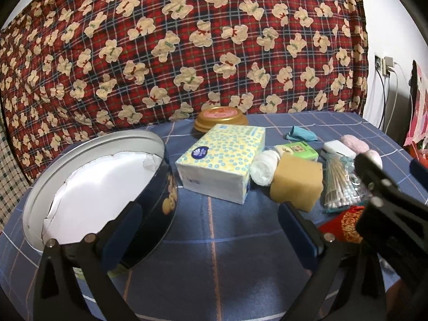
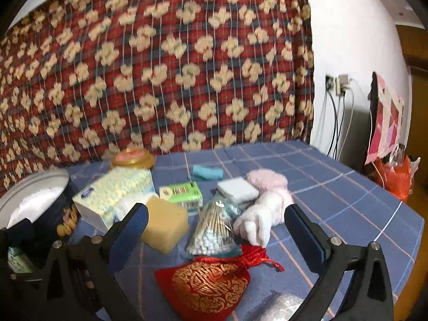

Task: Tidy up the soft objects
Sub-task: 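Move the right tool toward the clear plastic bag on the table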

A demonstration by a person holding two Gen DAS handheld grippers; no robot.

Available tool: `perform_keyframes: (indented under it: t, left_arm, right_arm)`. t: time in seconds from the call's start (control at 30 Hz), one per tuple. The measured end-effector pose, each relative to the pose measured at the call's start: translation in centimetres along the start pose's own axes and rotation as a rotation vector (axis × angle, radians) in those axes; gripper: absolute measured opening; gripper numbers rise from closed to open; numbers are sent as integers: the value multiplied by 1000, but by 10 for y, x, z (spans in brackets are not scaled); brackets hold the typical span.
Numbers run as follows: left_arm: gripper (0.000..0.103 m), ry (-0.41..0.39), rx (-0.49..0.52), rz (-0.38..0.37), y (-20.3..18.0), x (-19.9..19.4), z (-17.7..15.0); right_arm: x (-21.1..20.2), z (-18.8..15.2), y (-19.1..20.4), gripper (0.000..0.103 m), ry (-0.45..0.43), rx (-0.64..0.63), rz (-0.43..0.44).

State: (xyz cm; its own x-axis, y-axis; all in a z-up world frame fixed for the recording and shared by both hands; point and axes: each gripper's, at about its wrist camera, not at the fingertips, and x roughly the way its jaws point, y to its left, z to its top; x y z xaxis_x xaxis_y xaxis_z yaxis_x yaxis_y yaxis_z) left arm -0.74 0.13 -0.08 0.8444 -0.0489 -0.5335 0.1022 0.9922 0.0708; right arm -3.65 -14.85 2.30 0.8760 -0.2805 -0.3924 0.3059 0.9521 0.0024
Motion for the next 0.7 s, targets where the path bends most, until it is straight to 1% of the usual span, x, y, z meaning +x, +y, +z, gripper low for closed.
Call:
perform_keyframes:
  t: [0.1, 0.23, 0.37, 0.6, 0.7]
  left_arm:
    - [103, 7, 5, -37, -3, -2, -1]
    - [103, 12, 20, -89, -10, -7, -3]
    - [103, 15, 25, -126, -18, -10, -4]
    - [103, 21, 38, -174, -29, -17, -6]
    - [103, 37, 52, -215, -37, -20, -8]
  right_arm:
    - [3, 0, -10, 103, 84, -13, -28]
    - [-4, -1, -31, 103, 128, 9, -45]
    - [-16, -4, -50, 103, 141, 23, -69]
    - [-24, -3, -61, 103, 148, -1, -82]
    - [-27, -5, -74, 103, 151, 11, -86]
